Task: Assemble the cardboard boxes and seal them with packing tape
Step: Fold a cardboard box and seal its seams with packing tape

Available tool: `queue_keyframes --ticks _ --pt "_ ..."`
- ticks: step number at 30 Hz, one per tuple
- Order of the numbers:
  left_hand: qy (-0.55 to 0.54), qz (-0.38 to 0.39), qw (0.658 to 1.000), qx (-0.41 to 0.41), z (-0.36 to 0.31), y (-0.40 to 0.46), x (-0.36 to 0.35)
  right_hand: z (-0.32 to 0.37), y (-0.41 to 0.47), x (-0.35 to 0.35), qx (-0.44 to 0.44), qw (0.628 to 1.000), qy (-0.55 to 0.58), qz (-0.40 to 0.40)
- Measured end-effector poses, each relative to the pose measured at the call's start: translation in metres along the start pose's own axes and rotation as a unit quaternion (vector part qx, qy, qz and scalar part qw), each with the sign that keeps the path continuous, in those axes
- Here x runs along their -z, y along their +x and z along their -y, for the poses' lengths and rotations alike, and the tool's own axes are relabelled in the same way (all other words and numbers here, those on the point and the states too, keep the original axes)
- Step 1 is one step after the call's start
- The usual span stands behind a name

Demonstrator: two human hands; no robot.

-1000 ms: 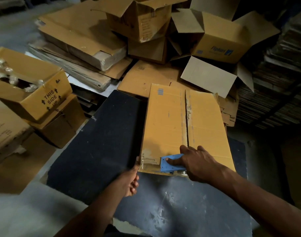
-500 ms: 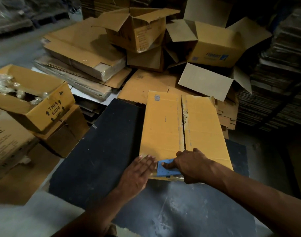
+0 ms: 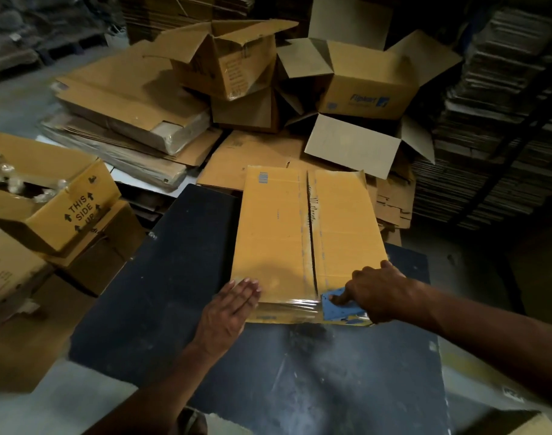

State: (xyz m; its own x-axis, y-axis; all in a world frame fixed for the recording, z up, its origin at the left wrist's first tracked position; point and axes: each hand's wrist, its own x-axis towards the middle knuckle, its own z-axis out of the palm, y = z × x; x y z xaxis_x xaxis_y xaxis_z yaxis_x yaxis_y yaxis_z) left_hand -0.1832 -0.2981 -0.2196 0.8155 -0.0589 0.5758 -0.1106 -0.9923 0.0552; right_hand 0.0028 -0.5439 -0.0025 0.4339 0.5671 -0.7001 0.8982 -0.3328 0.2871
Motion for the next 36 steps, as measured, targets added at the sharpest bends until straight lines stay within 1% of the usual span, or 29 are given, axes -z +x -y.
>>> queue_keyframes --ticks 4,8,10,13,14,17,18,19,21,24,27,32,36 --pt "0.007 0.027 1.000 0.010 -0.001 0.000 0.002 -0.016 -0.005 -0.015 -0.001 1.000 0.001 0.003" --pt "0.011 0.029 0.999 0.025 -0.008 0.005 0.005 -0.018 -0.005 -0.019 0.014 1.000 -0.004 -0.003" --pt "0.022 0.055 0.997 0.045 -0.017 0.010 0.013 -0.019 -0.005 -0.020 0.019 1.000 0.006 -0.007" --pt "-0.003 0.127 0.986 0.104 -0.049 0.033 0.030 -0.021 -0.006 -0.020 0.033 0.999 0.033 -0.016" --pt "-0.020 0.148 0.984 0.102 -0.063 0.046 0.034 -0.022 -0.005 -0.019 0.038 0.998 0.041 -0.018" --pt "-0.026 0.226 0.973 0.033 -0.111 0.080 0.025 -0.024 -0.007 -0.016 0.045 0.997 0.058 -0.030" --pt "-0.024 0.267 0.963 0.032 -0.120 0.085 0.017 -0.026 -0.006 -0.016 0.045 0.996 0.065 -0.030" --pt "-0.020 0.285 0.958 0.034 -0.124 0.085 0.010 -0.027 -0.006 -0.016 0.044 0.996 0.073 -0.024" --pt "0.007 0.259 0.966 0.025 -0.125 0.076 -0.004 -0.031 -0.006 -0.021 0.045 0.995 0.090 -0.012" --pt "0.004 0.284 0.958 0.023 -0.123 0.071 -0.007 -0.045 -0.006 -0.033 0.039 0.993 0.112 -0.001" --pt "-0.009 0.281 0.959 0.031 -0.129 0.073 -0.006 -0.063 -0.017 -0.043 0.023 0.997 0.072 -0.009" --pt "-0.021 0.273 0.961 0.038 -0.127 0.072 -0.004 -0.106 -0.044 -0.085 -0.008 0.997 0.070 0.011" --pt "-0.042 0.278 0.956 0.078 -0.136 0.077 0.000 -0.120 -0.057 -0.110 0.000 0.996 0.085 -0.026"
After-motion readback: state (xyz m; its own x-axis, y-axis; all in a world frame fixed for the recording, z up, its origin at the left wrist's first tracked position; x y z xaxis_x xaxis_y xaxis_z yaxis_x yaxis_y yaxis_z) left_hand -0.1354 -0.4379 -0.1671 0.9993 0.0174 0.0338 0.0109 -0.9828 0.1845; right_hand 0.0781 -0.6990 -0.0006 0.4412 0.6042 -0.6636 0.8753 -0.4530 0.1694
